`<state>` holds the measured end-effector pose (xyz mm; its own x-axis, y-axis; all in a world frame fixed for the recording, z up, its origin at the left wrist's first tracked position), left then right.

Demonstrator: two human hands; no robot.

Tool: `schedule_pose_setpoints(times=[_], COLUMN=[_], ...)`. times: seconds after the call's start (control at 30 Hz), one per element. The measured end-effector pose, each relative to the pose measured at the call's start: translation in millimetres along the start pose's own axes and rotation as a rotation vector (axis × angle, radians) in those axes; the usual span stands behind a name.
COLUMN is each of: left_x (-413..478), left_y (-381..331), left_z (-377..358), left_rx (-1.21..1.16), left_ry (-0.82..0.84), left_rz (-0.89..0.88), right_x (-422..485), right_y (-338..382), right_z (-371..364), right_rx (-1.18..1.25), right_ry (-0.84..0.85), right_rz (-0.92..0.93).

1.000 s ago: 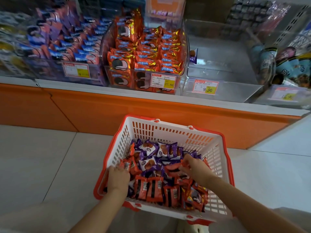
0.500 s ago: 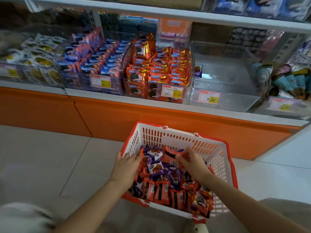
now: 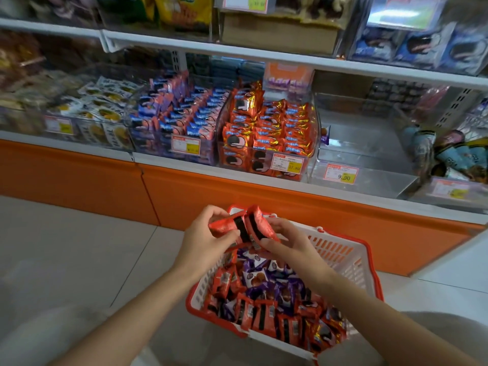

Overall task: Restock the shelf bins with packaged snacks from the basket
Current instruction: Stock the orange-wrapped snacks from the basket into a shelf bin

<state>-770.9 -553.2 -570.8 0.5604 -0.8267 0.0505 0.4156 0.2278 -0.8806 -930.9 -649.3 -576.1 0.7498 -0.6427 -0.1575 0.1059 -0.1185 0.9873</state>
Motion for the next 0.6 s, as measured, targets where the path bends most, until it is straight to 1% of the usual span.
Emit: schedule_pose_setpoints(times=[0.1,0.23,0.3,0.4,0.5,0.6], left_x=[3,14,20,25,29,32], left_y=[-5,-14,-17,-21,-28,-32], left_z=[10,15,15,17,22,31], left_rx=[-0.02,-0.049,-0.028,-0.004,0.104,0.19], left_ry=[0.04,0.03,0.007,-0.022,-0.101,-0.151], left_rz=[-0.057,-0.14,-0.182,-0.217,-0.258,-0.242], right_x=[1,18,29,46,60,70], right_y=[11,17,23,35,44,52], right_z=[-3,-4,-1,4,6,1], right_rx=[-0.005,-0.057,-0.13,-0.225,-0.277,-0.343], right_ry=[0.055,-0.004,-0.023,-0.004,0.045,0.09], right_rz=[-0.005,0.049,0.071,0.097,0.134,0.161])
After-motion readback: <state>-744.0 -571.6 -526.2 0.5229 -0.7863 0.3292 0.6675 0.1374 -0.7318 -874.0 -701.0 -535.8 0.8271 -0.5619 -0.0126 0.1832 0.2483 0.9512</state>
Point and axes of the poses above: each hand's wrist, its own x-axis towards the middle knuckle, its own z-axis out of the back of the hand, y = z × x, the point moved 1 cm from there along x, towards the middle knuckle, and after that the axes turned 4 degrees about x, right-handed, at the moved point
